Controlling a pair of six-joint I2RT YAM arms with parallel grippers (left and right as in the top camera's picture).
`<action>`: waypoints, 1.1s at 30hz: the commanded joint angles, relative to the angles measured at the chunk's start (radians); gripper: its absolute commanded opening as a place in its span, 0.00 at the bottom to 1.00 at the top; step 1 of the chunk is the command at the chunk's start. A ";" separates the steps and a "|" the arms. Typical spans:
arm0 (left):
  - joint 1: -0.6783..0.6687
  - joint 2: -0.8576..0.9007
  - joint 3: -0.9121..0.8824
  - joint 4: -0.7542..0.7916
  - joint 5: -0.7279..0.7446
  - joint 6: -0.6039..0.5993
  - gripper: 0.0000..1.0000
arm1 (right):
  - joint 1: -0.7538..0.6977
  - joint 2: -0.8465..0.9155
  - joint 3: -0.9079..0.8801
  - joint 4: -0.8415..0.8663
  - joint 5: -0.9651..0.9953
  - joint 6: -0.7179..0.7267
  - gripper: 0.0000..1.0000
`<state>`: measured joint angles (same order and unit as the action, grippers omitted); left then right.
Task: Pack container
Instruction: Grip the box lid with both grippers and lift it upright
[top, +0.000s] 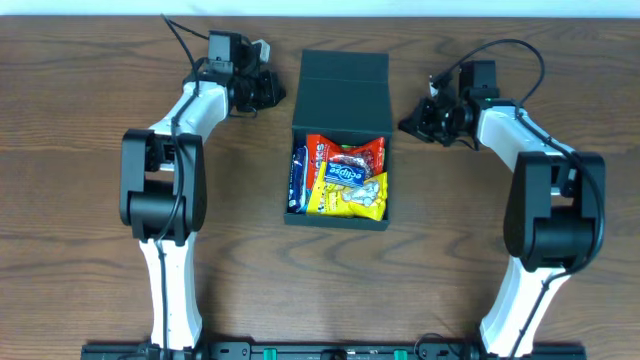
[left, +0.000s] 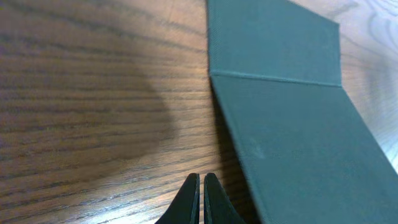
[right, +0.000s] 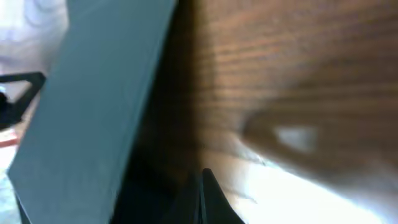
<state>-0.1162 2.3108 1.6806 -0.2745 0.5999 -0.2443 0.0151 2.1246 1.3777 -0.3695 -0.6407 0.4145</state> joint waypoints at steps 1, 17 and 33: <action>-0.003 0.024 0.023 -0.008 0.006 -0.026 0.06 | -0.008 0.032 0.010 0.032 -0.061 0.060 0.01; -0.018 0.036 0.023 0.007 -0.003 -0.040 0.06 | -0.007 0.065 0.010 0.147 -0.087 0.125 0.01; -0.031 0.057 0.025 0.043 0.083 -0.074 0.05 | 0.029 0.069 0.010 0.222 -0.163 0.157 0.01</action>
<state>-0.1394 2.3581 1.6836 -0.2321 0.6563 -0.3149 0.0269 2.1815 1.3777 -0.1581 -0.7532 0.5564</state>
